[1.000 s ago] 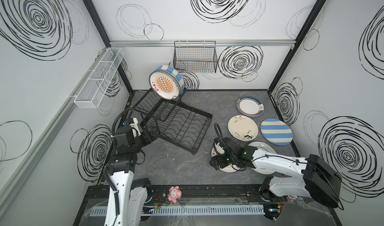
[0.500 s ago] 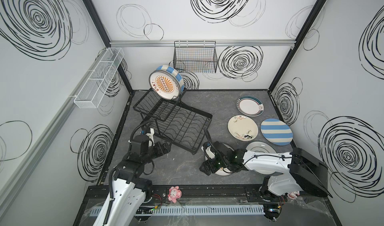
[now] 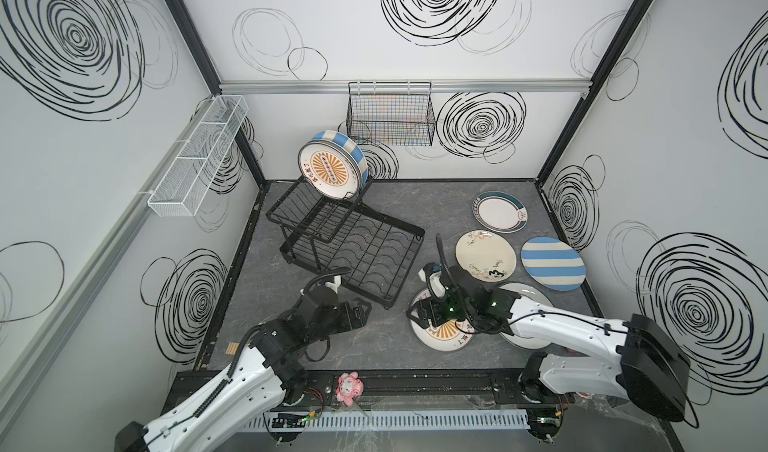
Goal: Load the plates into the dish rack
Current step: 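Push the sunburst plate with the left gripper toward the right gripper and pinch its rim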
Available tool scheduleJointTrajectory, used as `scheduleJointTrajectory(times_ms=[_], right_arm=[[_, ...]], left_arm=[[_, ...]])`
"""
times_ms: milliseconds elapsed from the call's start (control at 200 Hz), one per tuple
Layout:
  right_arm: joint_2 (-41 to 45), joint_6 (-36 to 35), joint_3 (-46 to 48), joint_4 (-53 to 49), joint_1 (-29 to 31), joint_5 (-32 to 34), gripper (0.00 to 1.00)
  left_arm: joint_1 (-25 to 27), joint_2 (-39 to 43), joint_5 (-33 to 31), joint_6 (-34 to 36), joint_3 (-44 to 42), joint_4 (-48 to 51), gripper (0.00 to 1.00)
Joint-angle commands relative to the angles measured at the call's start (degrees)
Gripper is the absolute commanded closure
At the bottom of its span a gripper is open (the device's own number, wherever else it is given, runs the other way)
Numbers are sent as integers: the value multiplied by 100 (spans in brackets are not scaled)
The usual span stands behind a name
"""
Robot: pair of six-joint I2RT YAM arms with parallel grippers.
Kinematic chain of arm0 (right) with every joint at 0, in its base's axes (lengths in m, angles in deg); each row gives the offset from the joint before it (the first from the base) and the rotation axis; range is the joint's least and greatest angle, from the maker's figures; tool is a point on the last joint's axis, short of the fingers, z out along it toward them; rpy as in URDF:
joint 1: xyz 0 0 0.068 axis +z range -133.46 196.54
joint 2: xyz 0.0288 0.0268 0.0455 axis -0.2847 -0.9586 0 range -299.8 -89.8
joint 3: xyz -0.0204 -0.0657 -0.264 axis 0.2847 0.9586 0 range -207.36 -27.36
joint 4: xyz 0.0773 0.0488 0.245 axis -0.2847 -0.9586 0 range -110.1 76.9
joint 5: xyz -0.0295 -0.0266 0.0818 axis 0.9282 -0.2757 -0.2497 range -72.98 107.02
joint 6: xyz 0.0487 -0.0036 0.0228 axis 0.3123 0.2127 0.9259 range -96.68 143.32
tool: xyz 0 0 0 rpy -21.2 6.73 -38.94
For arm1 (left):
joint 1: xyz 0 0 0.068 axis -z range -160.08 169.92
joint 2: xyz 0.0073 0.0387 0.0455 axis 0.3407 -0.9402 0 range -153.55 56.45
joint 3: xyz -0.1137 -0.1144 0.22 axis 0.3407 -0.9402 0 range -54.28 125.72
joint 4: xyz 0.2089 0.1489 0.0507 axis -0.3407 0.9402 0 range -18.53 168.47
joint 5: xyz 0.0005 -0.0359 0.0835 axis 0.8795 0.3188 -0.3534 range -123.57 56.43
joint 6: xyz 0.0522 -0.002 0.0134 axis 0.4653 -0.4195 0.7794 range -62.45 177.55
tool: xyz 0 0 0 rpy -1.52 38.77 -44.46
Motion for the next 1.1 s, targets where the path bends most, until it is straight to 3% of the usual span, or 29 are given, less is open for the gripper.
scheduleJointTrajectory(times_ms=[0,80,260,545,1096], right_arm=[[503,281,-188,-1790,-337,1253,15],[793,453,3,-2043,-582,1566,14],[1070,636,529,-2118,-1190,1296,15],[1091,744,1038,-1540,-1580,665,15],[1102,825,1811,-809,-1907,-289,29]], left_arm=[[679,-433,-832,-396,-35,-846,4],[1101,-885,-926,-404,-63,-1236,4],[1633,-1814,-859,-331,-23,-1933,4],[1659,-2856,-471,120,225,-2903,4],[1703,-4422,-290,627,1127,-3160,4]])
